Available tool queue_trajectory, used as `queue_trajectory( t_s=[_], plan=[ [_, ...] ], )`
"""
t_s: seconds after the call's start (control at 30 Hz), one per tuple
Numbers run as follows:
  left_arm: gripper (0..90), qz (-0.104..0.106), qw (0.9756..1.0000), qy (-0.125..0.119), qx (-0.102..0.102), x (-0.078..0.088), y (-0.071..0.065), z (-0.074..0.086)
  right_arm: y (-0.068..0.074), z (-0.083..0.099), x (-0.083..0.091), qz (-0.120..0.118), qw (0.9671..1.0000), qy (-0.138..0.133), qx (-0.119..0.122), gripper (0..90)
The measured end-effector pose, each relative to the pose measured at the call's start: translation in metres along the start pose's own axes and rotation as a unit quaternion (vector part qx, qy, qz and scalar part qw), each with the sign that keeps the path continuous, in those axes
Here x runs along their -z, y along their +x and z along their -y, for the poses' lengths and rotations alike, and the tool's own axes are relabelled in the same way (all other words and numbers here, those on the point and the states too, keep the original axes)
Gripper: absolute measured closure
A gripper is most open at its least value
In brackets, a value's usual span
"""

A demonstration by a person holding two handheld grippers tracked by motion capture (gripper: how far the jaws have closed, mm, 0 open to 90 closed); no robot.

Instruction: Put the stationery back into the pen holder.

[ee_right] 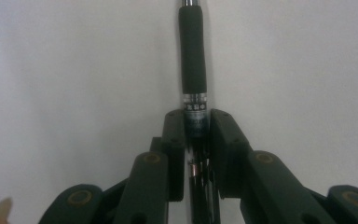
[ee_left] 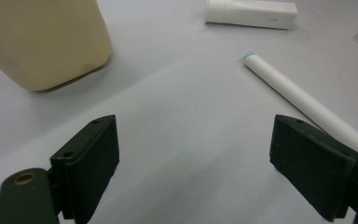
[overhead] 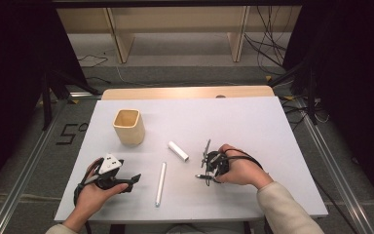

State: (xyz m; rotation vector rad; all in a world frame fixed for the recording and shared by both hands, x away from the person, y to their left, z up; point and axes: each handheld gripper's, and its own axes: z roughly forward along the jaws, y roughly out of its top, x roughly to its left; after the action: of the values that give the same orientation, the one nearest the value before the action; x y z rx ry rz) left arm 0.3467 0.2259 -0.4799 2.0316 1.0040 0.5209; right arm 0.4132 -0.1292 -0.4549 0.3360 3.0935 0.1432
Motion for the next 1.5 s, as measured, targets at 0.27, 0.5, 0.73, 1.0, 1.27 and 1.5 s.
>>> queue_trajectory(
  t_s=[0.27,0.5,0.73,1.0,1.27,1.5],
  plan=[
    [15.5,0.000,1.0000,0.000,0.000,0.0001,0.0001,0.0001,0.0003,0.0002,-0.0005,-0.001,1.0000,-0.004,0.005,79.4],
    [15.5,0.000,1.0000,0.001,0.000,0.0001,0.0001,0.0001,0.0000,0.0004,0.0001,-0.002,1.0000,-0.003,0.007,79.7],
    [15.5,0.000,1.0000,0.000,0.000,0.0002,0.0001,0.0001,0.0001,0.0011,0.0006,-0.004,1.0000,-0.003,0.004,79.9],
    [15.5,-0.001,1.0000,0.000,0.000,0.0003,0.0003,0.0002,-0.0009,0.0029,0.0011,-0.008,0.9999,-0.009,-0.003,80.0],
    [15.5,-0.001,1.0000,0.000,-0.001,0.0003,0.0004,0.0002,-0.0016,0.0047,0.0019,-0.010,0.9998,-0.014,-0.006,80.1],
    [15.6,-0.001,1.0000,0.000,0.000,0.0004,0.0003,0.0002,-0.0026,0.0069,0.0055,-0.014,0.9994,-0.028,-0.011,80.1]
  ],
)
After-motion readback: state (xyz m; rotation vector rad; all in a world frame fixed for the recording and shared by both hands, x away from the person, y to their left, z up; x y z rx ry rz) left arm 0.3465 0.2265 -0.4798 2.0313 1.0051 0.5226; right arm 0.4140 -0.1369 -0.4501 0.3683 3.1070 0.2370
